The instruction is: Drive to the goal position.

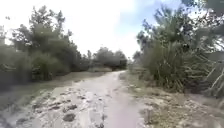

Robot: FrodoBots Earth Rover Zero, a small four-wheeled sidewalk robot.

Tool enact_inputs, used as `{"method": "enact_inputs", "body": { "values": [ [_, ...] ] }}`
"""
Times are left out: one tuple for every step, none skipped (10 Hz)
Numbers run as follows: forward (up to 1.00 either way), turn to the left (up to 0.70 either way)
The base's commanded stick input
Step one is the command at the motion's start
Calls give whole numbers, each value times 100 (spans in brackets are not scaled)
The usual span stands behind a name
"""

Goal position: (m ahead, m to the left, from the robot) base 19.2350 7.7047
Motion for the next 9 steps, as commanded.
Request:
{"method": "enact_inputs", "body": {
  "values": [
    [100, 0],
    [100, 0],
    [100, 0],
    [100, 0],
    [100, 0],
    [100, 0],
    [100, 0],
    [100, 0],
    [100, 0]
  ]
}}
